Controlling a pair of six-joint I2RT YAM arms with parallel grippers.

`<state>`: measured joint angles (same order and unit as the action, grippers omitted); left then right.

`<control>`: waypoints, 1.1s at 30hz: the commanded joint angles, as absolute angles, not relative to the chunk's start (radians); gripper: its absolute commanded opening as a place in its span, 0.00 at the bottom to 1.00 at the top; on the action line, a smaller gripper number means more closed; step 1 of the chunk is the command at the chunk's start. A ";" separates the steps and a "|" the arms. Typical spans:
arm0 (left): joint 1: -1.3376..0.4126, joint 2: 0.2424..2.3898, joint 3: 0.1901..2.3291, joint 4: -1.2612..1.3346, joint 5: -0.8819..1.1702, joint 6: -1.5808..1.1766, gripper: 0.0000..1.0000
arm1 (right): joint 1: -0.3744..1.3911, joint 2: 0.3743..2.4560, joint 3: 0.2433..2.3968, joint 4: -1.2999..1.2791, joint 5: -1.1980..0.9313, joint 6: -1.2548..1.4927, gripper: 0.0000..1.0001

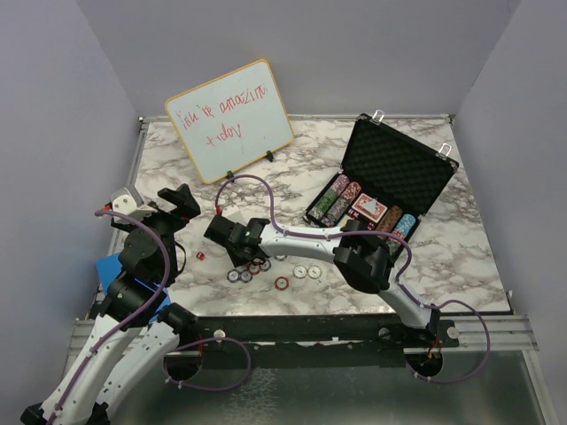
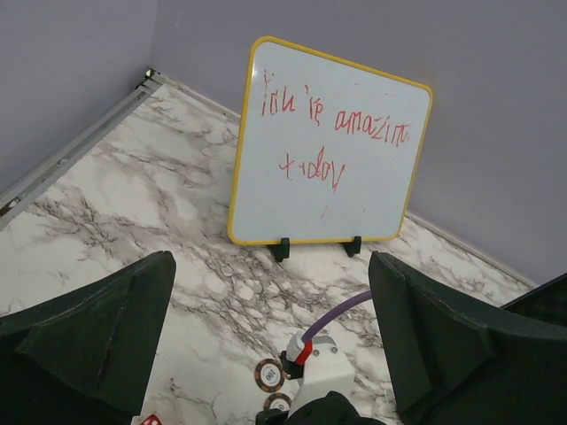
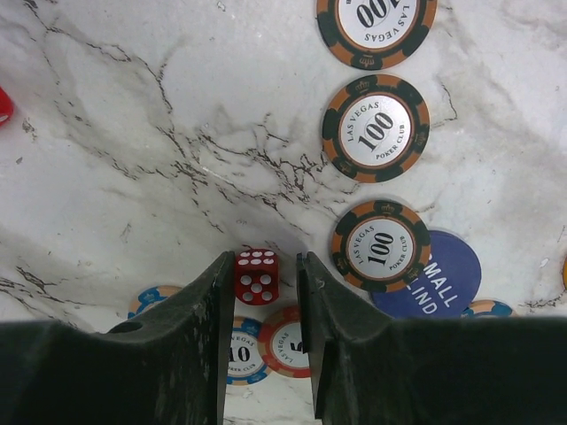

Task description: Pack up texas hold em set

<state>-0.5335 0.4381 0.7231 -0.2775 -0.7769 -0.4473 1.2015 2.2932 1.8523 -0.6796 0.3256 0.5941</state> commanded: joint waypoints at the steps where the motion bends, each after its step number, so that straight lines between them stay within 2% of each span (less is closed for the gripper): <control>1: -0.535 0.426 0.707 -0.275 -0.795 -0.441 0.99 | 1.206 2.291 1.865 -0.727 0.360 0.618 0.35; 4: -0.535 0.427 0.708 -0.274 -0.795 -0.442 0.99 | 1.206 2.279 1.862 -0.726 0.368 0.619 0.30; 7: -0.535 0.429 0.706 -0.273 -0.794 -0.442 0.99 | 1.206 2.272 1.861 -0.725 0.371 0.608 0.12; 9: -0.535 0.431 0.707 -0.273 -0.792 -0.442 0.99 | 1.206 2.270 1.861 -0.724 0.371 0.603 0.08; 12: -0.535 0.433 0.705 -0.273 -0.791 -0.442 0.99 | 1.206 2.270 1.861 -0.727 0.371 0.603 0.12; 15: -0.535 0.433 0.705 -0.273 -0.790 -0.442 0.99 | 1.206 2.276 1.871 -0.746 0.377 0.606 0.31; 17: -0.535 0.432 0.703 -0.273 -0.790 -0.442 0.99 | 1.206 2.277 1.876 -0.759 0.382 0.610 0.38; 33: -0.535 0.437 0.695 -0.268 -0.789 -0.441 0.99 | 1.206 2.243 1.868 -0.748 0.381 0.602 0.34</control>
